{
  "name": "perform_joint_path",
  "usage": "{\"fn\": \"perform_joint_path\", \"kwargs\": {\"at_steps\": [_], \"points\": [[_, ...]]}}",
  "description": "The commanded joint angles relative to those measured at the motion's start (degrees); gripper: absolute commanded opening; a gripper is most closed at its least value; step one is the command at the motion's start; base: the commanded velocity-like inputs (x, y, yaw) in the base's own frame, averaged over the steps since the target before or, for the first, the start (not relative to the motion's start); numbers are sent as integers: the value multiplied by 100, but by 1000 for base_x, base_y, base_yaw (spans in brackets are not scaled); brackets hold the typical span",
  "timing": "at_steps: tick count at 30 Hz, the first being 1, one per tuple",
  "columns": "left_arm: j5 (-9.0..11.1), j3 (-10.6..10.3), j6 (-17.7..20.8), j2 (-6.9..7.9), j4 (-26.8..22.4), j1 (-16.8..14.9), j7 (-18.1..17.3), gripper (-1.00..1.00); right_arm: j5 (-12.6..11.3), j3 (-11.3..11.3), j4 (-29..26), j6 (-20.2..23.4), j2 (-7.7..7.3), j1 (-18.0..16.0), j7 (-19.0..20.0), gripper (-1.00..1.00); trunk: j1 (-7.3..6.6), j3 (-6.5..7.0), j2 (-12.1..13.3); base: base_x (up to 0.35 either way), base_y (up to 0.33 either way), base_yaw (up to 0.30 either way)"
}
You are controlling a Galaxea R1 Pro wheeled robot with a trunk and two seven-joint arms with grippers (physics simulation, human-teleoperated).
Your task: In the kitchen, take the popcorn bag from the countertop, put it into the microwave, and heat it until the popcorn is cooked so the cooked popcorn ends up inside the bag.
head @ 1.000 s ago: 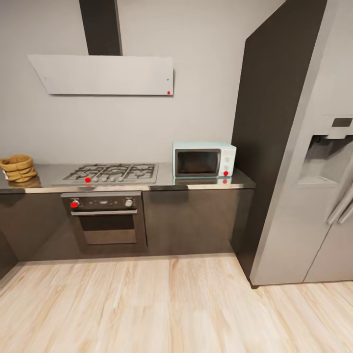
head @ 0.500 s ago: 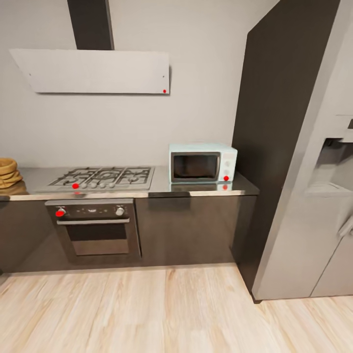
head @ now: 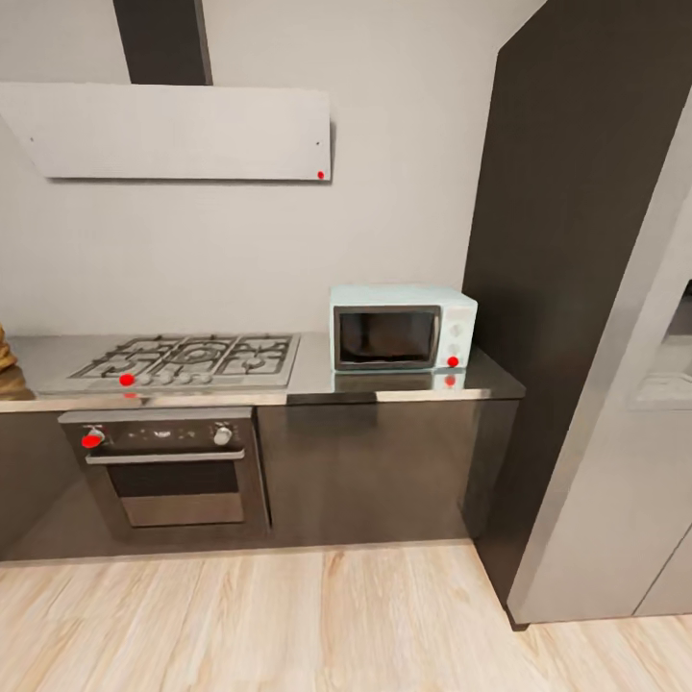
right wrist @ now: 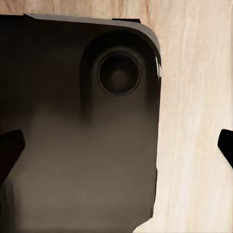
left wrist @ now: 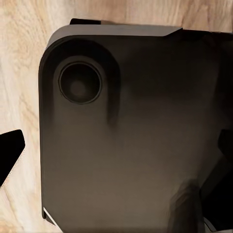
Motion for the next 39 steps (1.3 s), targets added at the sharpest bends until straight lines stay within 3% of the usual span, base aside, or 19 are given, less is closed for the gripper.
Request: {"fn": "perform_joint_path", "kwargs": {"at_steps": [1, 16, 32, 39], "points": [[37, 9, -3, -2, -2, -1, 5, 100, 1, 4, 7, -25, 1, -2, -1, 100, 3, -4, -2, 311, -55, 0], [37, 10, -4, 0, -2, -1, 5, 100, -56, -5, 6, -15, 0, -2, 52, 100, 3, -4, -2, 281, -154, 22], [29, 10, -4, -1, -2, -1, 5, 100, -50, -5, 7, -24, -4, -2, 52, 100, 3, -4, -2, 10, -8, 265], [19, 28, -39, -2, -20, -10, -13, 100, -53, 31, 40, -37, 14, 31, 88, 100, 3, -4, -2, 0, 0, 61]]}}
